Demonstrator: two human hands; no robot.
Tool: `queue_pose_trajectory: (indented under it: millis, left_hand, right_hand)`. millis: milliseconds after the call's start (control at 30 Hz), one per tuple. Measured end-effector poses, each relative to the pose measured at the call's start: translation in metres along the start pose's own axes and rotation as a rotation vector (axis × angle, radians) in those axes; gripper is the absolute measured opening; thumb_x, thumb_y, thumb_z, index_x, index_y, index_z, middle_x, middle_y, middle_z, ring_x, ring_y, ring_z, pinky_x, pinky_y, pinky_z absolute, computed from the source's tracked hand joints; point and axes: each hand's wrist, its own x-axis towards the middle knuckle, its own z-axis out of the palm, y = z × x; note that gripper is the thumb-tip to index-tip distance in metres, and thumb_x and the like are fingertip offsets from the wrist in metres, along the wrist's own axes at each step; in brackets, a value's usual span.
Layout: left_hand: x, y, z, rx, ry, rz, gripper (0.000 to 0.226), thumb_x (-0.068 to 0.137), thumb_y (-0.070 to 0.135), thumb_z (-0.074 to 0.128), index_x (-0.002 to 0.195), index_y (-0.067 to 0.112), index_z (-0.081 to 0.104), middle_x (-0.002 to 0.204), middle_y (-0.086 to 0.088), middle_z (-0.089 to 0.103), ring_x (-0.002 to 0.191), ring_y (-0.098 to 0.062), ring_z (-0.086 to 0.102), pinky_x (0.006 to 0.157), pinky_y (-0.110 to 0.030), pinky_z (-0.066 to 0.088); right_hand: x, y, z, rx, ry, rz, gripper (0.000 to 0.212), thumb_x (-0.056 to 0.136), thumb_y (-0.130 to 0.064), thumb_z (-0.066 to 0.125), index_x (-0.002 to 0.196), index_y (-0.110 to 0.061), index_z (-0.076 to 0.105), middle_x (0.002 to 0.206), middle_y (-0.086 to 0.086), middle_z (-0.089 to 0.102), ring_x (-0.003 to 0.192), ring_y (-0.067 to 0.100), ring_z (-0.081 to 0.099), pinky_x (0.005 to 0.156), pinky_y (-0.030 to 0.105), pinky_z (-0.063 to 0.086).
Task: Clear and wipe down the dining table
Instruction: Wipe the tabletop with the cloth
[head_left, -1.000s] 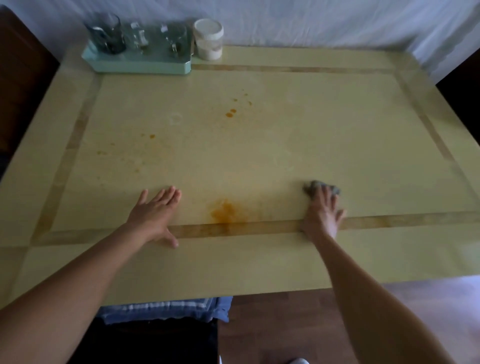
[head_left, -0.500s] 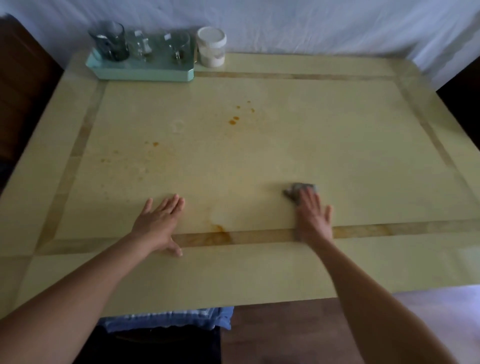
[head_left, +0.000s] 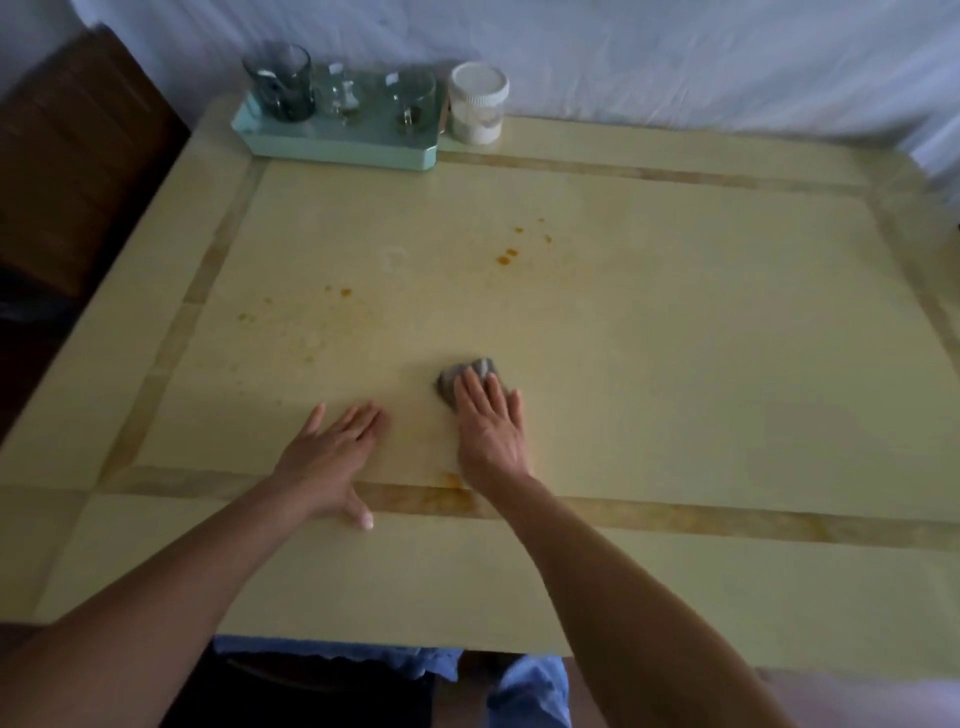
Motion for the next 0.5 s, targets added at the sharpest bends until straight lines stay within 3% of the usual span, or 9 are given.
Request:
queue_pose_trajectory:
  millis: [67,133,267,400,500]
  left_hand:
    - [0.001,0.003,-0.006,0.03,-0.031,-0.009,0.129,0.061,0.061,0.072,0.15,0.015,-0.009,0.159,-0.003,-0.011,0.147,-0.015,-0.007,0.117,-0.044,-0.007]
    - [0.001,0.003,-0.017,0.067,-0.088,-0.012,0.12,0.068,0.06,0.067,0.15,0.015,-0.007,0.16,-0.002,-0.008,0.147,-0.014,-0.005,0.116,-0.046,-0.007]
    - [0.023,0.004,-0.055,0.038,-0.002,-0.049,0.097,0.077,0.063,0.055,0.149,0.016,0.012,0.159,0.002,0.012,0.148,-0.017,0.002,0.116,-0.052,-0.002]
    - [0.07,0.015,-0.087,-0.103,0.075,-0.1,0.102,0.077,0.065,0.055,0.151,0.016,0.004,0.16,0.001,0.001,0.148,-0.019,-0.005,0.116,-0.053,-0.001]
    - [0.106,0.024,-0.097,-0.143,0.076,-0.109,0.108,0.074,0.067,0.057,0.15,0.014,0.002,0.16,0.0,-0.002,0.147,-0.02,-0.007,0.116,-0.053,0.0]
  right_hand:
    - [0.012,0.018,-0.008,-0.038,-0.037,-0.117,0.067,0.09,-0.006,0.033,0.15,-0.023,0.008,0.159,-0.008,0.0,0.146,0.015,-0.007,0.114,0.04,-0.014]
    - [0.022,0.055,-0.024,-0.051,-0.031,-0.102,0.066,0.091,-0.008,0.035,0.15,-0.024,0.009,0.159,-0.009,0.0,0.146,0.012,-0.007,0.115,0.043,-0.012]
    - [0.026,0.149,-0.07,-0.049,0.048,0.203,0.072,0.086,0.0,0.037,0.15,-0.021,0.01,0.159,-0.005,0.001,0.147,0.014,-0.004,0.115,0.049,-0.005]
    - [0.01,0.23,-0.102,0.014,0.175,0.531,0.067,0.088,0.0,0.036,0.149,-0.018,0.015,0.159,-0.003,0.006,0.147,0.016,-0.001,0.116,0.051,-0.005]
    - [0.019,0.255,-0.106,0.017,0.21,0.644,0.068,0.086,0.001,0.038,0.148,-0.016,0.018,0.159,-0.003,0.007,0.146,0.018,0.001,0.116,0.05,-0.006]
